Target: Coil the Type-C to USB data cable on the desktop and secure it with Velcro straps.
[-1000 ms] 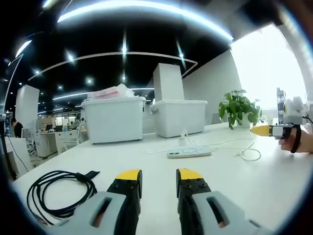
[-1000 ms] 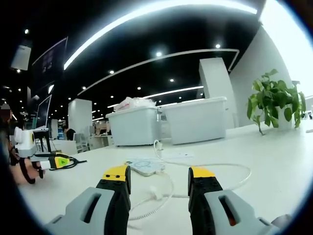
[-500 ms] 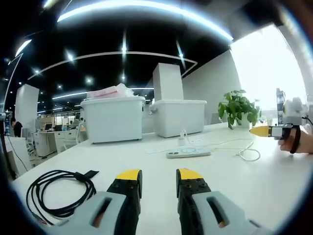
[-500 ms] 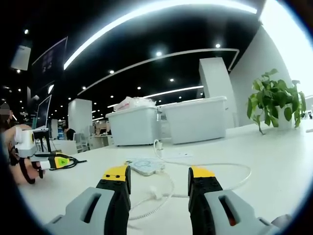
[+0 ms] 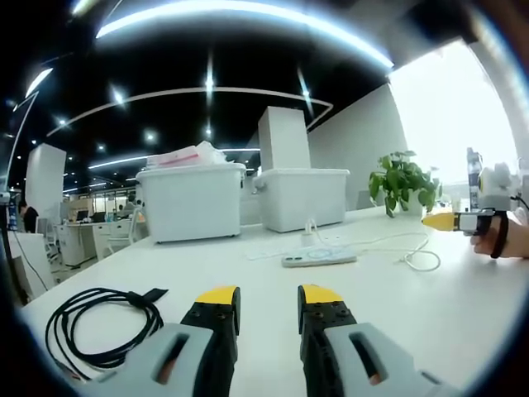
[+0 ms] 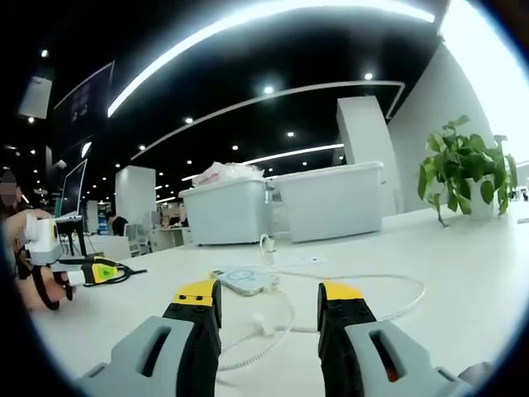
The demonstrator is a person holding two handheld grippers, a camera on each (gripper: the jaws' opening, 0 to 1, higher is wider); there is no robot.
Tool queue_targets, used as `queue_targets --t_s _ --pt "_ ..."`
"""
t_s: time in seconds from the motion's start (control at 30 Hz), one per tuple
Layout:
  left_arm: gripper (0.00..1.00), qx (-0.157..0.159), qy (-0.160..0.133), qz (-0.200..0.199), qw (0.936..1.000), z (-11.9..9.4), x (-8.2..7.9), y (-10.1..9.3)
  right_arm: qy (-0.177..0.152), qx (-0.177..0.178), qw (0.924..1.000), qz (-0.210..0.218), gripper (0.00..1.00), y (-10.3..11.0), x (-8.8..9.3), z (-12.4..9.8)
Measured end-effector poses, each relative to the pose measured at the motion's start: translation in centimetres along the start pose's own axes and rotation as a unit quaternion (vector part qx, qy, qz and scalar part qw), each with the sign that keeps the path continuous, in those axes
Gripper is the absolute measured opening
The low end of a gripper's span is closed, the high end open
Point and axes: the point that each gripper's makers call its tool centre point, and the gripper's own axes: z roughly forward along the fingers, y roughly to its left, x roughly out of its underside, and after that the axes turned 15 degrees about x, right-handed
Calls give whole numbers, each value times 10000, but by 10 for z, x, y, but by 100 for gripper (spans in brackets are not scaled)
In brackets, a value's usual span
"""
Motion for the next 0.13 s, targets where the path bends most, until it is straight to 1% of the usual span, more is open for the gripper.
queue_targets --t_s 0.13 --pt "29 -1 17 9 10000 0 1 0 4 1 10000 2 46 0 0 0"
